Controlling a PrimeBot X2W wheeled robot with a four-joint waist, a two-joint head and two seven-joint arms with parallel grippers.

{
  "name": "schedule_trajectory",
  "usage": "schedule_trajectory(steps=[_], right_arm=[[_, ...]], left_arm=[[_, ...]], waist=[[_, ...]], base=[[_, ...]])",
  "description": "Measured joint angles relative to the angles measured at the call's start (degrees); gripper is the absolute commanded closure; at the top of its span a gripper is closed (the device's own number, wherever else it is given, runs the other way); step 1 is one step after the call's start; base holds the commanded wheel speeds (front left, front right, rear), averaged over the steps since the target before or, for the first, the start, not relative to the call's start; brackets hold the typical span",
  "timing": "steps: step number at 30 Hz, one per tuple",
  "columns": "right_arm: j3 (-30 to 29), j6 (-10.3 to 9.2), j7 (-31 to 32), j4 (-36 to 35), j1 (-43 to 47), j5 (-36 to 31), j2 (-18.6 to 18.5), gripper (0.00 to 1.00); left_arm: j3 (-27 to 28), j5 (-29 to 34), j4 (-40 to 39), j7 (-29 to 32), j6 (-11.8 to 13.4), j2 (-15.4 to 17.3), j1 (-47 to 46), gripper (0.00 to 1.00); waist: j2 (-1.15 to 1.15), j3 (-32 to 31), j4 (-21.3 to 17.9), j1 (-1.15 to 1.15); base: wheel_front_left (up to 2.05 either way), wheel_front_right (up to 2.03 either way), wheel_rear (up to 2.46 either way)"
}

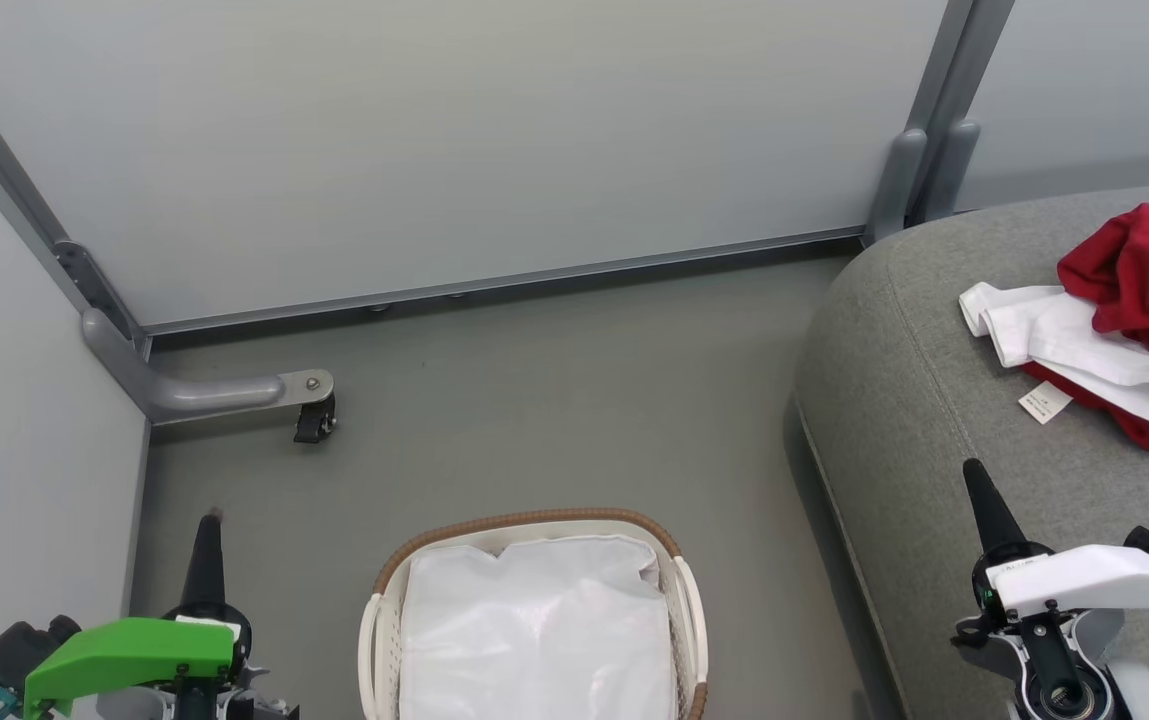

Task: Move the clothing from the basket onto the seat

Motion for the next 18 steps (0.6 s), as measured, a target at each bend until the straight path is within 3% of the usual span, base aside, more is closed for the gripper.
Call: schedule_trajectory(steps=[18], right_arm=[[-0.8, -0.02, 2.3, -1.2, 0.2, 9.1, -0.1, 1.00]], left_arm=[[0.3, -9.0, -1.7, 2.4, 0.0, 0.1, -0.5, 1.00]], waist=[[0.00, -0.3, 0.2, 0.00]], base=[[0.00, 0.00, 0.00]])
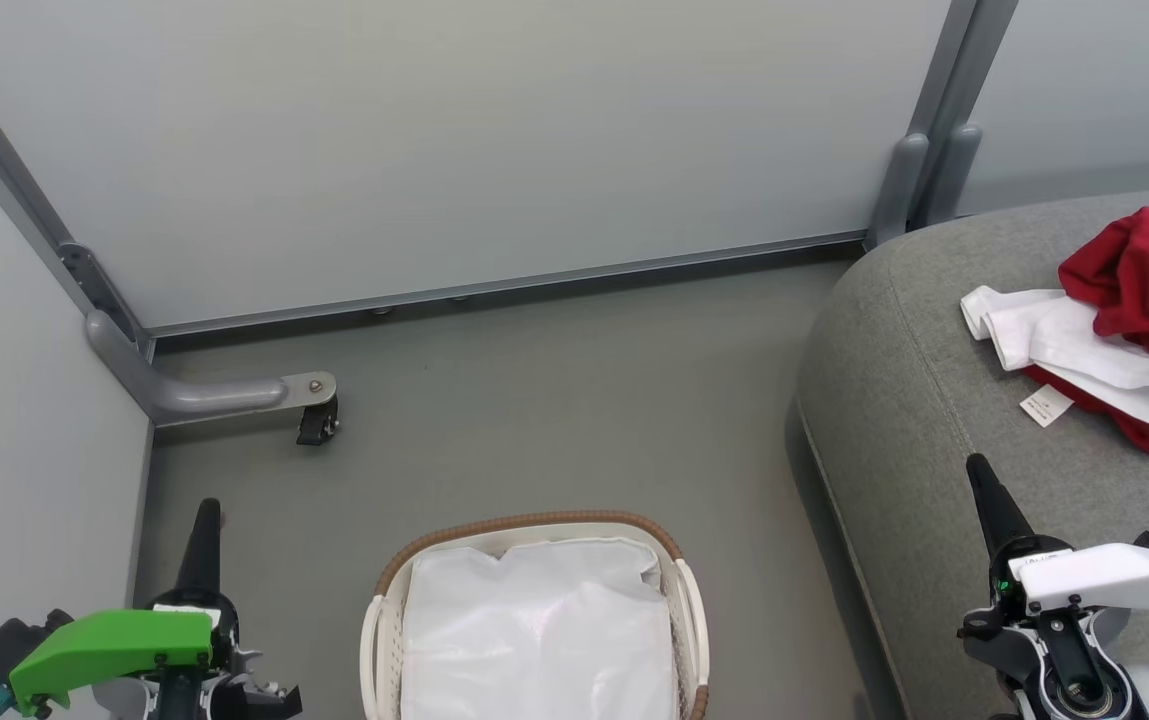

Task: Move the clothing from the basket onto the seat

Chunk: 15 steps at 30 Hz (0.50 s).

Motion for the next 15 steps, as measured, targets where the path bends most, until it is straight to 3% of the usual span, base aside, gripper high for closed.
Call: schedule_trajectory(steps=[15], right_arm=[[-0.6, -0.01, 1.8, -0.9, 0.1, 6.6, 0.0, 1.00]], left_arm=[[0.3, -6.6, -1.3, 1.7, 0.0, 0.1, -0.5, 1.00]], waist=[[0.00, -0.3, 0.2, 0.00]], base=[[0.00, 0.00, 0.00]])
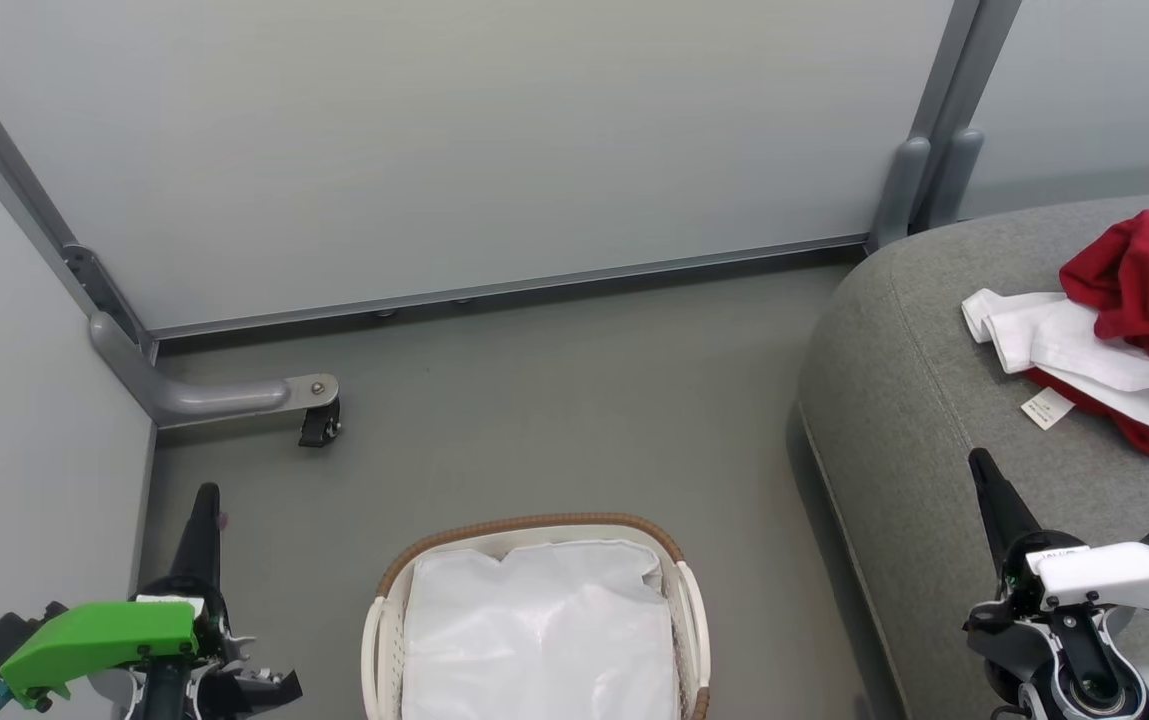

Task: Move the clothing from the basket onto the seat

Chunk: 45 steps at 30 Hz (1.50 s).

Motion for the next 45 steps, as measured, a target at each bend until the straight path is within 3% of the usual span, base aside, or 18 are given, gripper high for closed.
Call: schedule_trajectory(steps=[19, 45], right_arm=[[-0.6, -0.01, 2.0, -1.0, 0.2, 7.4, -0.1, 1.00], [-0.6, -0.01, 2.0, -1.1, 0.2, 7.6, -0.1, 1.00]], left_arm=[[0.4, -7.3, -1.3, 1.9, 0.0, 0.1, -0.4, 1.00], [0.4, -7.4, -1.4, 1.9, 0.0, 0.1, -0.5, 1.00]], waist=[[0.00, -0.3, 0.2, 0.00], [0.00, -0.3, 0.2, 0.00]], base=[[0.00, 0.00, 0.00], [0.00, 0.00, 0.00]])
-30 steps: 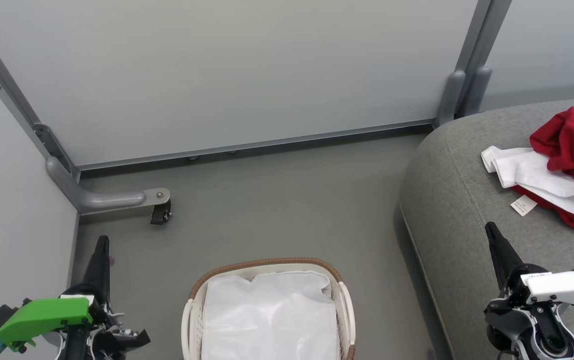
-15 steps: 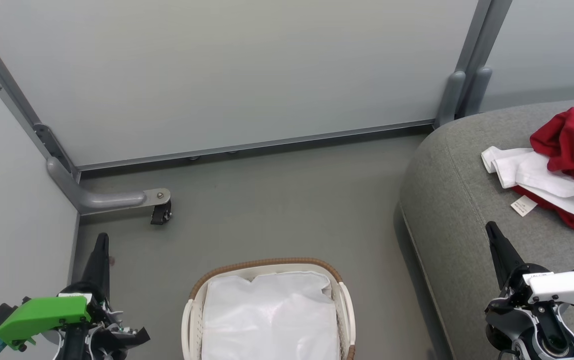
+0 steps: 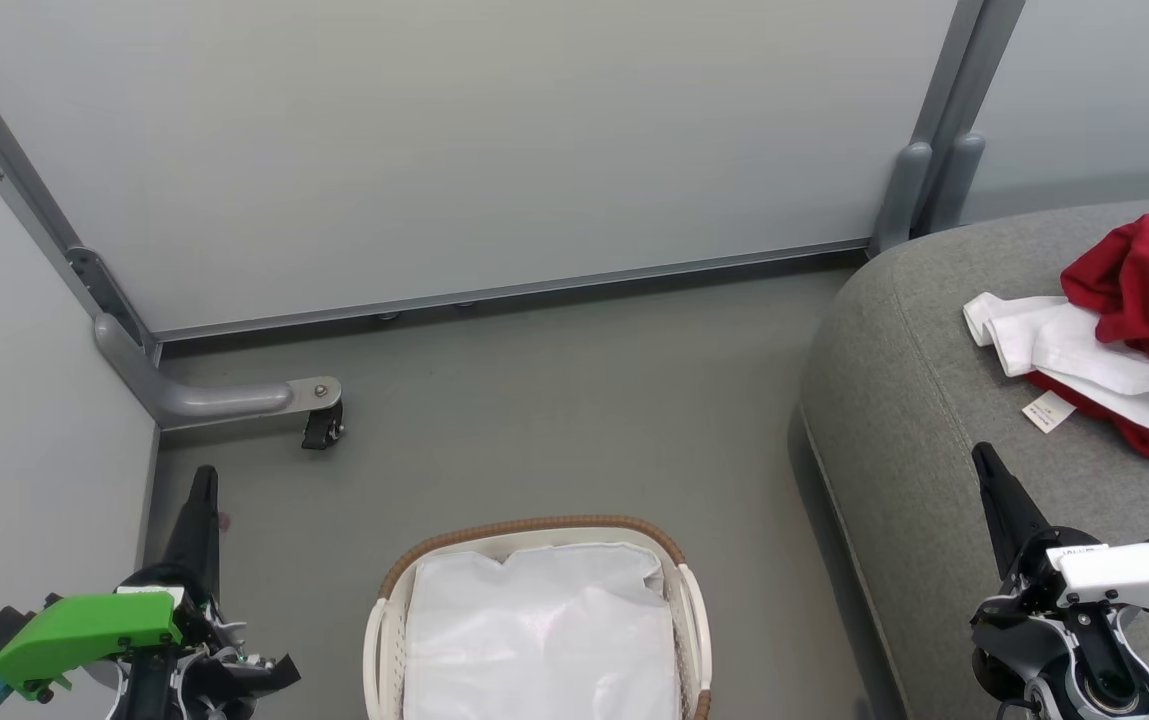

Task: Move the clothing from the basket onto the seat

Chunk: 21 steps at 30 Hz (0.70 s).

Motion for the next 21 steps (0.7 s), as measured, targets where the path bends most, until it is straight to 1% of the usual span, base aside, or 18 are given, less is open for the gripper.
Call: schedule_trajectory(steps=[21], right_arm=[[0.0, 0.00, 0.0, 0.0, 0.0, 0.0, 0.0, 1.00]], left_arm=[[0.0, 0.0, 0.0, 0.0, 0.0, 0.0, 0.0, 1.00]], waist=[[0.00, 0.0, 0.0, 0.00]], base=[[0.00, 0.00, 0.00]])
